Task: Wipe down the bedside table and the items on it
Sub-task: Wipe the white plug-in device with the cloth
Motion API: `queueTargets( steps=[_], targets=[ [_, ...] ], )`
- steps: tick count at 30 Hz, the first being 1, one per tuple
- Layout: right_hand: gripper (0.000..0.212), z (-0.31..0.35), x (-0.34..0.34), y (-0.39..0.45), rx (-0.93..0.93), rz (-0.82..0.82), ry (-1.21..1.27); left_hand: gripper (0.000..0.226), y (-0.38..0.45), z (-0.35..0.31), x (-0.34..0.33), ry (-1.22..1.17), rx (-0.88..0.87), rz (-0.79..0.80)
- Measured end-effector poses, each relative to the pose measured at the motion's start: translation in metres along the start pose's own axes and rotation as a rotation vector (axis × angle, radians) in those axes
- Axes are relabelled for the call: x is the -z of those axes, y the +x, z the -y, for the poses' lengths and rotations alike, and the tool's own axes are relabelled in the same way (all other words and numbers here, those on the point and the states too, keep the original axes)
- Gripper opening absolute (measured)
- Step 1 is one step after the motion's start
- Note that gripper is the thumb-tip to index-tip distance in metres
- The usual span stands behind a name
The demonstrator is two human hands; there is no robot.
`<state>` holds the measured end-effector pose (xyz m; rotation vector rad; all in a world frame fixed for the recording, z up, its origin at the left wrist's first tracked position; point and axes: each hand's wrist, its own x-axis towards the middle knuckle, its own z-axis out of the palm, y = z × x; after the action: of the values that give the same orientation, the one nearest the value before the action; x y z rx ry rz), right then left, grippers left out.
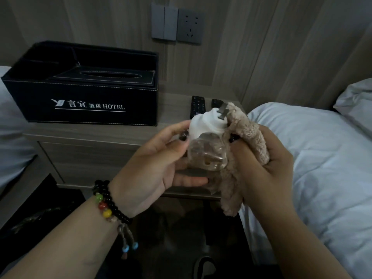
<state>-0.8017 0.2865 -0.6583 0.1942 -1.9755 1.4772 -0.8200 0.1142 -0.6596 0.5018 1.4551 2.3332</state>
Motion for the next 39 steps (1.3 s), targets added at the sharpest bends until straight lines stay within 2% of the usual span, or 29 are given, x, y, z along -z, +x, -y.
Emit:
queueTargets(
  steps=[5,9,15,18,24,27,29,31,34,36,38,39],
  targets=[
    [0.020,0.000,-0.001,0.001,-0.187,0.032,0.025,0.061,0.003,0.010,-0.004,0.072,-0.069,-0.053],
    [0.010,0.001,0.000,0.002,-0.406,0.072,0.089,0.059,0.005,0.016,-0.007,0.225,-0.161,-0.131],
    [0.015,0.004,-0.002,-0.001,-0.692,0.117,0.303,0.060,0.009,0.023,-0.009,0.526,-0.450,-0.241],
    [0.016,0.007,-0.006,-0.007,-0.690,0.116,0.303,0.060,0.011,0.025,-0.008,0.594,-0.483,-0.292],
    [0.018,0.000,-0.006,0.002,-0.668,0.001,0.280,0.059,0.010,0.031,-0.015,0.516,-0.483,-0.222],
    [0.020,-0.001,-0.008,-0.002,-0.684,-0.012,0.308,0.062,0.010,0.034,-0.017,0.500,-0.467,-0.287],
    [0.018,-0.001,-0.011,-0.010,-0.633,-0.016,0.302,0.070,0.011,0.036,-0.016,0.432,-0.398,-0.392],
    [0.014,0.002,-0.015,-0.015,-0.530,-0.016,0.261,0.072,0.013,0.036,-0.015,0.239,-0.268,-0.495],
    [0.015,0.003,-0.018,-0.015,-0.345,-0.044,0.150,0.064,0.016,0.038,-0.015,-0.172,-0.104,-0.441],
    [0.006,0.004,-0.019,-0.014,-0.015,-0.085,-0.051,0.054,0.015,0.037,-0.018,-0.294,-0.041,-0.337],
    [0.025,-0.002,-0.020,-0.018,0.339,-0.093,-0.302,0.051,0.014,0.037,-0.019,-0.347,0.011,-0.268],
    [0.030,-0.007,-0.021,-0.018,0.444,-0.101,-0.369,0.052,0.014,0.035,-0.021,-0.382,0.031,-0.255]
  ],
)
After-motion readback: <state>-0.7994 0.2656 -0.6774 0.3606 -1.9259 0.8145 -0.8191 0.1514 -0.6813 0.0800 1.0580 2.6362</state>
